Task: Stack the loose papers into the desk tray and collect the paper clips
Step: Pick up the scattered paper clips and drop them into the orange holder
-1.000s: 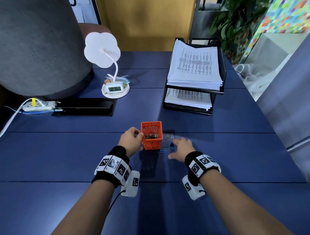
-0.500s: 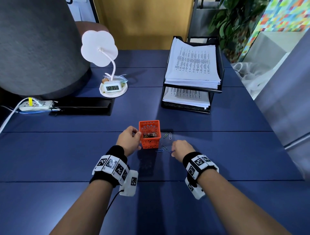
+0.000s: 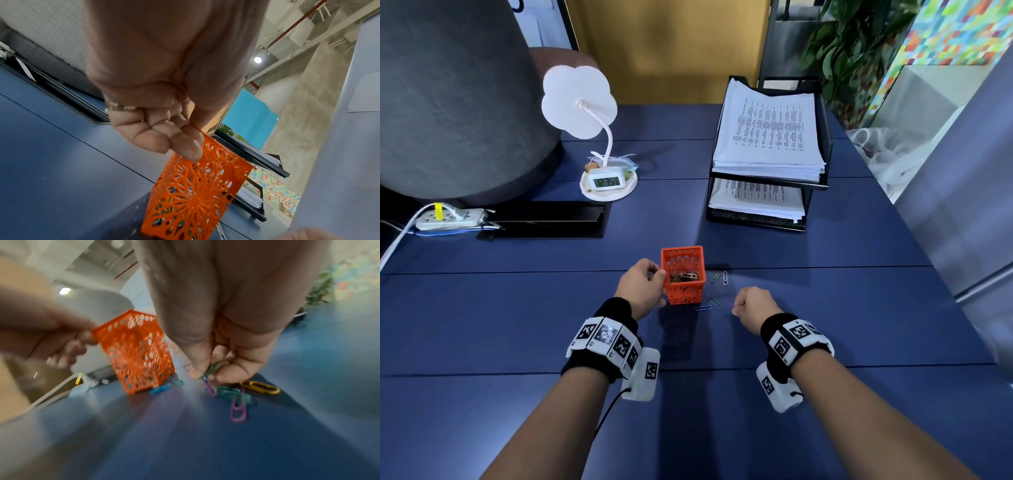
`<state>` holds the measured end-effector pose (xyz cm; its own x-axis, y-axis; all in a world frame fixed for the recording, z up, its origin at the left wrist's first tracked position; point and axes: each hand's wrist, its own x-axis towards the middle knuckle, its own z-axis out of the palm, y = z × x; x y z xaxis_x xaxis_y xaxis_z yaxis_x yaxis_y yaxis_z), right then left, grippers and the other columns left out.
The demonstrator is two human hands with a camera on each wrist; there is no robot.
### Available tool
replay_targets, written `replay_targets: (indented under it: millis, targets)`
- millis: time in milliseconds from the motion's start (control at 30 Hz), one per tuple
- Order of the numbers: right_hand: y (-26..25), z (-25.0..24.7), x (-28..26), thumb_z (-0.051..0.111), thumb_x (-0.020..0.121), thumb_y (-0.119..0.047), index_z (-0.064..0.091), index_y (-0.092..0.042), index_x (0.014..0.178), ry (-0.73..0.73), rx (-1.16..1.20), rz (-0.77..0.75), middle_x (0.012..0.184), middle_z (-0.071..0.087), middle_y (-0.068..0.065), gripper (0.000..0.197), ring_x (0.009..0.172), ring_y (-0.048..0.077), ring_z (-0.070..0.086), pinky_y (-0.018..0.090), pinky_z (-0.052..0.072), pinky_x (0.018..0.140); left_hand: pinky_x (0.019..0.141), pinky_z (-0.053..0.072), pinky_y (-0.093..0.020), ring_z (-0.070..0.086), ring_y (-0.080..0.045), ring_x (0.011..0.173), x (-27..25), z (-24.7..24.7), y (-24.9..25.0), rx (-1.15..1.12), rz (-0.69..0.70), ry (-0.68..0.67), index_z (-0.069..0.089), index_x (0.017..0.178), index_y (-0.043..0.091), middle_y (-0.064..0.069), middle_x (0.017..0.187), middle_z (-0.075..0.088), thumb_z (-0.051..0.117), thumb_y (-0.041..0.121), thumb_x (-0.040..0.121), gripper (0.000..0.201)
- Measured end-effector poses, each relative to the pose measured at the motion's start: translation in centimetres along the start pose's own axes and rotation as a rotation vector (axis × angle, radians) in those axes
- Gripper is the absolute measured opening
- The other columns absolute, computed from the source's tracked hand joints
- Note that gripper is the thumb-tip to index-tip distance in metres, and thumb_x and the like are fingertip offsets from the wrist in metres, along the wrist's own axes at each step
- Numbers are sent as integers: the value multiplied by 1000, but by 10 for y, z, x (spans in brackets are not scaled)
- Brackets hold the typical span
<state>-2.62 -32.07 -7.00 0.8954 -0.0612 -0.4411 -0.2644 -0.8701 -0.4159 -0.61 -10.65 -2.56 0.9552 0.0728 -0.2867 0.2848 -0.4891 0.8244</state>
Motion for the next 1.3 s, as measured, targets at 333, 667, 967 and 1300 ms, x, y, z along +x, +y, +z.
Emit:
replay_targets:
  millis: [333, 667, 967, 1300]
  targets:
    - [-50, -40, -9, 66, 84, -10, 62, -21, 70, 302, 574, -295, 61, 59, -8, 18, 53, 3, 53, 20, 44, 58, 45, 42, -19, 57, -16, 46, 2, 0, -1, 26, -7, -15, 50, 90, 11, -4, 66, 62, 48, 19, 98, 12]
    - [-53, -40, 2, 52, 92, -7, 71, -5, 102, 309, 466, -297, 101, 71, 8, 21, 97, 21, 63, 29, 47, 91, 35, 37, -12, 57, -14, 50, 0, -2, 1, 33, 9, -16, 51, 91, 8, -6, 68, 61, 49, 16, 97, 10]
    - [-20, 12, 13, 54, 93, -18, 60, -9, 123, -8, -42, -162, 125, 57, 14, 32, 119, 32, 50, 37, 43, 100, 35, 37, -11, 57, -13, 51, 1, -2, 2, 27, 5, -17, 52, 94, 8, -7, 72, 62, 48, 17, 97, 10]
    - [-38, 16, 5, 45, 86, 5, 67, -6, 108, -2, -250, -217, 111, 65, 16, 33, 105, 33, 61, 38, 51, 92, 36, 38, -12, 57, -14, 48, 0, -3, 1, 37, 10, -31, 51, 93, 10, -7, 71, 63, 48, 19, 98, 11]
